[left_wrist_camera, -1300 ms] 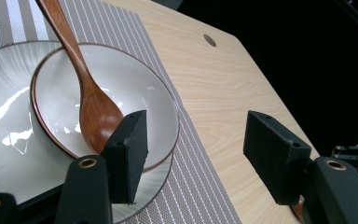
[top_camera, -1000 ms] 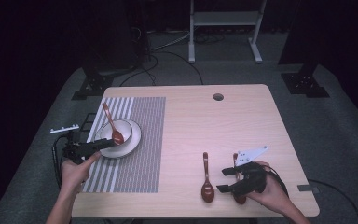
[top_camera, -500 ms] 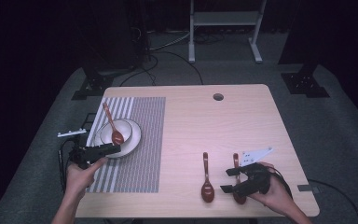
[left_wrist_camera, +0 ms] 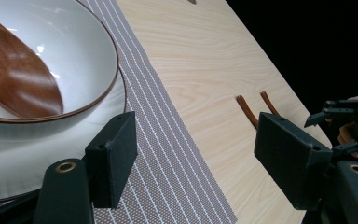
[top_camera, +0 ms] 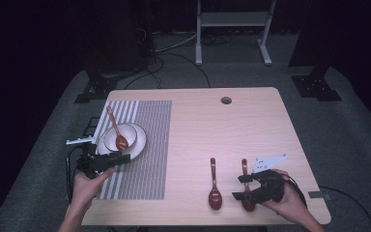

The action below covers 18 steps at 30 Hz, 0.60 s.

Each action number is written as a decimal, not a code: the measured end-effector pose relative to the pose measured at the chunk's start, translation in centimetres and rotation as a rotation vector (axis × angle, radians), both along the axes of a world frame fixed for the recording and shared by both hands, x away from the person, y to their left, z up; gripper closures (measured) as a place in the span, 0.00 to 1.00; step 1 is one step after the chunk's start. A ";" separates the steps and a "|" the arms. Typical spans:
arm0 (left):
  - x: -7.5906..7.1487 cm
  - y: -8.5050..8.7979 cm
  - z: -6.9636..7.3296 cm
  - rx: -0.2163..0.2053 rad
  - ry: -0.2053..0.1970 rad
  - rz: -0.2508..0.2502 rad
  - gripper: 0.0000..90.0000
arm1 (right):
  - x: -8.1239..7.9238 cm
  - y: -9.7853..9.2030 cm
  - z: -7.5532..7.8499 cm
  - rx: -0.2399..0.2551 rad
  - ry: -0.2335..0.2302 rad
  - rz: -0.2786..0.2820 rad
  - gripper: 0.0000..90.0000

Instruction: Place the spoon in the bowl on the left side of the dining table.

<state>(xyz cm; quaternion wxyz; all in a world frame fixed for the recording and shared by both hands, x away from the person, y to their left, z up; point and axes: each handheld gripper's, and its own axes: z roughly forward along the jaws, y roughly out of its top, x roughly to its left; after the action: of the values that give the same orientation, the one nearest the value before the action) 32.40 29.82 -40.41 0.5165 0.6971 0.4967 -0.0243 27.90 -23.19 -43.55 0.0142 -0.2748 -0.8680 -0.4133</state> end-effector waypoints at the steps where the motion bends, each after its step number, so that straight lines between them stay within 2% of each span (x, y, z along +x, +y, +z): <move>1: -0.1 -0.2 0.0 0.006 0.001 -0.004 0.32 | 0.0 -0.2 0.0 0.001 0.003 -0.005 0.32; 10: -0.3 -1.0 0.0 0.008 -0.002 -0.017 0.31 | -0.1 -0.6 -0.3 0.002 0.007 -0.016 0.32; 18: -0.4 -2.0 -0.4 0.018 0.007 -0.050 0.31 | -0.1 -0.9 -0.3 0.008 0.011 -0.025 0.32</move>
<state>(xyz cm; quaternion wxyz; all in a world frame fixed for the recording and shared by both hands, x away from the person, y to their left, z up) 32.00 27.87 -40.84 0.5075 0.7140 0.4810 -0.0352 27.77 -24.10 -43.86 0.0152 -0.2878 -0.8628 -0.4154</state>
